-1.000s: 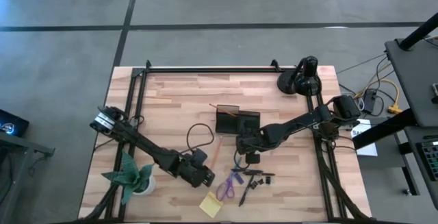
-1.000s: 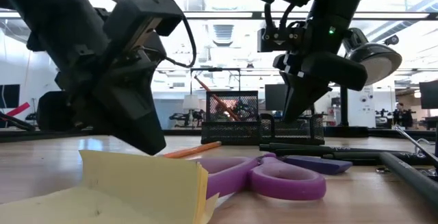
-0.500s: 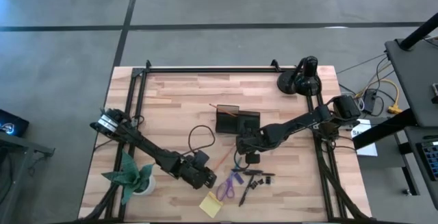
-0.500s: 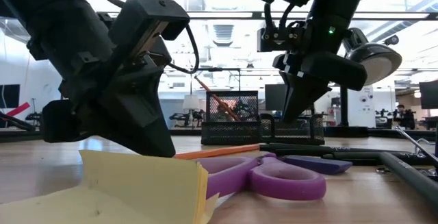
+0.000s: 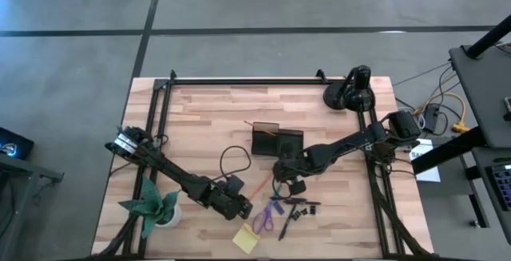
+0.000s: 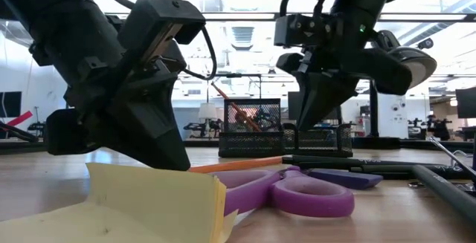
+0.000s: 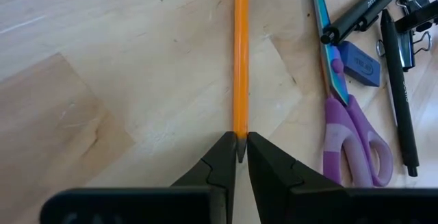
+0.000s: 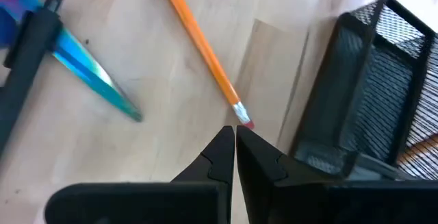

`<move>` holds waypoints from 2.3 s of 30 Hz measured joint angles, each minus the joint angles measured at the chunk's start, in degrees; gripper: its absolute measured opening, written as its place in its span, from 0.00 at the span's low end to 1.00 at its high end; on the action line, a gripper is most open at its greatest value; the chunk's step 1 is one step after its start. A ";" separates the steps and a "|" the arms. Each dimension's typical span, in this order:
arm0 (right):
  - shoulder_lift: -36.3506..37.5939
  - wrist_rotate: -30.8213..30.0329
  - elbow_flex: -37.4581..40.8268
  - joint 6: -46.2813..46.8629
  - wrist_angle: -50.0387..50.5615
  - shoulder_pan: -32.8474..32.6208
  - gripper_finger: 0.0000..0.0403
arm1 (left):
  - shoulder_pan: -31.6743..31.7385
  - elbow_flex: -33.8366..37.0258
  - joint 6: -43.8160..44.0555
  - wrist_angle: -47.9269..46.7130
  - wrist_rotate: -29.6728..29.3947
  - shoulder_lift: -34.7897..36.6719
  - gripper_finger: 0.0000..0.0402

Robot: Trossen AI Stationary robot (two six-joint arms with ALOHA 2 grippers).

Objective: Pick and place office supplies into organizer
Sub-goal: Put the yellow pencil into the black desk organizer

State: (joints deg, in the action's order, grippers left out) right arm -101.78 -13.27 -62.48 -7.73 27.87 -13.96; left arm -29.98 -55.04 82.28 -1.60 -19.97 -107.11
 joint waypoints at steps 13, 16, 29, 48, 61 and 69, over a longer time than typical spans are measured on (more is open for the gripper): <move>-0.71 2.02 0.00 -2.54 -0.54 0.50 0.02 | 0.07 0.91 -0.11 -0.05 2.09 -0.02 0.06; -0.83 2.84 0.00 -2.60 -1.18 0.81 0.02 | 0.07 0.93 -0.09 -0.05 2.19 -0.04 0.06; -0.84 5.00 0.00 -7.10 -3.18 3.08 0.06 | 0.02 1.02 -0.07 -0.05 2.54 -0.07 0.06; -7.15 2.79 -0.13 -16.71 -8.60 3.85 0.30 | 0.00 0.94 0.02 -0.17 2.71 -0.09 0.06; -6.86 9.35 -0.09 -14.97 -5.10 6.74 0.22 | -0.09 0.62 -0.09 -0.38 1.61 -0.13 0.06; -6.93 12.96 0.02 -14.95 -4.77 7.21 0.13 | -0.06 -0.62 -2.96 -1.15 -0.69 0.54 0.06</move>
State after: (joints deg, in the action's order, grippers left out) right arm -108.71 -0.32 -62.46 -22.68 23.09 -6.74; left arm -30.03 -55.66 79.32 -2.74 -20.66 -106.57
